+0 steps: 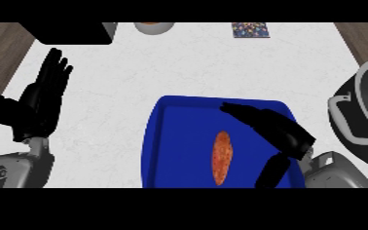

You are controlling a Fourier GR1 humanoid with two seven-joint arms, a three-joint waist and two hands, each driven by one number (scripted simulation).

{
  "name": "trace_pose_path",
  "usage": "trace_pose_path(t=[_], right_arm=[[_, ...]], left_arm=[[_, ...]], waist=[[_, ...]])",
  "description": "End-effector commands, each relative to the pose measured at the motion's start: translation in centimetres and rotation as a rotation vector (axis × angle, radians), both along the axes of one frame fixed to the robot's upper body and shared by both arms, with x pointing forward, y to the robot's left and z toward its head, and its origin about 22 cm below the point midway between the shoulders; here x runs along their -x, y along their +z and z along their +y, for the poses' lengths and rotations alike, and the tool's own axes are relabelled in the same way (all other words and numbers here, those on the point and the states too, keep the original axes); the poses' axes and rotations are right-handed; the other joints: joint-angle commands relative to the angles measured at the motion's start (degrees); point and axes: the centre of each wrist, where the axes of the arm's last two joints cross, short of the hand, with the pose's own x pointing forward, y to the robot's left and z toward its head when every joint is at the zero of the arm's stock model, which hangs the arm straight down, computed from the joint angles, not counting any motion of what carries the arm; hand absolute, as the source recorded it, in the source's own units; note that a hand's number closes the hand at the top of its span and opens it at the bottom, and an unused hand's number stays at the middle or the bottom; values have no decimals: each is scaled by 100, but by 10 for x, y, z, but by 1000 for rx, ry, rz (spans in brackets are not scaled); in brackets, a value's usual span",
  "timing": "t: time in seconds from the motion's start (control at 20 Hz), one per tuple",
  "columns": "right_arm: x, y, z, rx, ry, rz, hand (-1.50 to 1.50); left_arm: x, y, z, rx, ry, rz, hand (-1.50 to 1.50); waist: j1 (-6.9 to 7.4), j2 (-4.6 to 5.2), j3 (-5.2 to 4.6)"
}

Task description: Pick the sweet potato from the tray and place it in the pot

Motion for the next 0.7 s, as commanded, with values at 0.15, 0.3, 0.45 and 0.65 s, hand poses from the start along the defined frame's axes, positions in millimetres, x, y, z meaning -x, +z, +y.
trace_pose_path(t=[0.15, 0.3, 0.45, 0.65], right_arm=[[8, -5, 15, 41, -2, 60, -150], [15, -25, 38, 48, 7, 49, -150], [21, -20, 39, 118, -31, 63, -150], [26, -31, 47, 152, -68, 45, -150]], left_arm=[[-1, -6, 6, -7, -3, -10, 0], [-6, 8, -6, 2, -3, 4, 0], [-11, -14, 19, 0, 6, -6, 0], [-9, 3, 15, -7, 10, -4, 0]], waist=[[5, 13, 7], [13, 15, 9], [-5, 17, 5], [6, 13, 7]])
